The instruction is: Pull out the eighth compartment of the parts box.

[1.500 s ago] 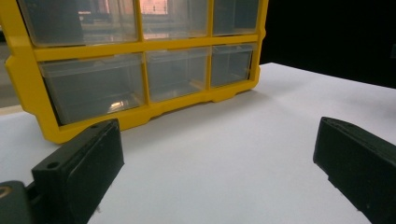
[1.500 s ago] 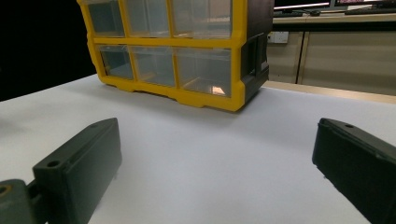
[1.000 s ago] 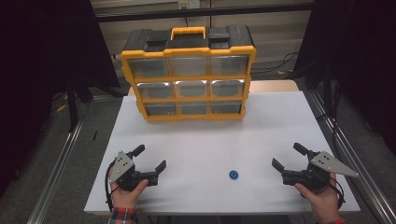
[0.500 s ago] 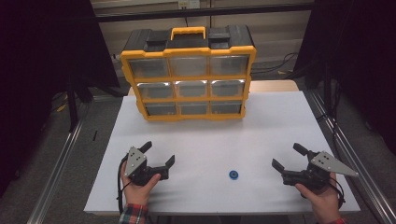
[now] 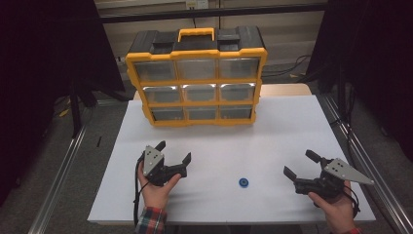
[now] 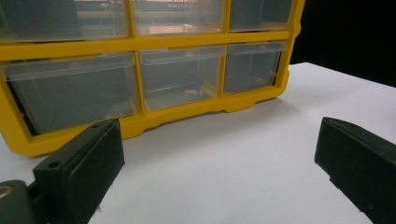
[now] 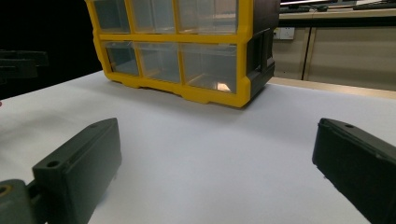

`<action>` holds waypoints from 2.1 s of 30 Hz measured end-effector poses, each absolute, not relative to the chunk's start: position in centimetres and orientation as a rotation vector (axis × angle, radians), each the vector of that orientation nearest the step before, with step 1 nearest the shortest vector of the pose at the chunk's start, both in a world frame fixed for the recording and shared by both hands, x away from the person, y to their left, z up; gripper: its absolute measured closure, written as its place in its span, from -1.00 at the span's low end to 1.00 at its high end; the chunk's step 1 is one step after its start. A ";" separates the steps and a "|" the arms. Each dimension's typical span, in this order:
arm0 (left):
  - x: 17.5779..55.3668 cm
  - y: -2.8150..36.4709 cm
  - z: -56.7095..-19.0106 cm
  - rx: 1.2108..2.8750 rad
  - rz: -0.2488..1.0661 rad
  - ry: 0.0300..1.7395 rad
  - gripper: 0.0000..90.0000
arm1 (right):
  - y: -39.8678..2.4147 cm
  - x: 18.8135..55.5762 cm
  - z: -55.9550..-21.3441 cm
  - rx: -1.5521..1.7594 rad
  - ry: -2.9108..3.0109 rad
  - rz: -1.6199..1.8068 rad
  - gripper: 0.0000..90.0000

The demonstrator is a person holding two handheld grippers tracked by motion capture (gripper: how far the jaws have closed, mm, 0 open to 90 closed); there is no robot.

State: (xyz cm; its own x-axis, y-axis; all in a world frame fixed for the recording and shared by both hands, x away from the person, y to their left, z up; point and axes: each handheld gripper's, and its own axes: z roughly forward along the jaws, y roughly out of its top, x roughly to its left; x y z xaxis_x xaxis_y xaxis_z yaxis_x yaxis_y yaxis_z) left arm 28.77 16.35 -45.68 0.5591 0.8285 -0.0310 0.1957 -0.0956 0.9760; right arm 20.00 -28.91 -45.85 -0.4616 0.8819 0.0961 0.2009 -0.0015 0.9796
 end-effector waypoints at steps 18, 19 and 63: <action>30.4 13.9 -45.8 1.629 0.702 0.914 -0.96 | -29.0 20.0 -45.9 1.128 1.695 1.505 -0.98; 30.5 13.7 -45.7 1.631 0.715 0.925 -0.96 | -29.0 20.0 -45.9 1.127 1.695 1.504 -0.98; 34.9 8.5 -44.9 1.550 0.728 0.983 -0.94 | -29.0 20.0 -45.9 1.121 1.685 1.509 -0.98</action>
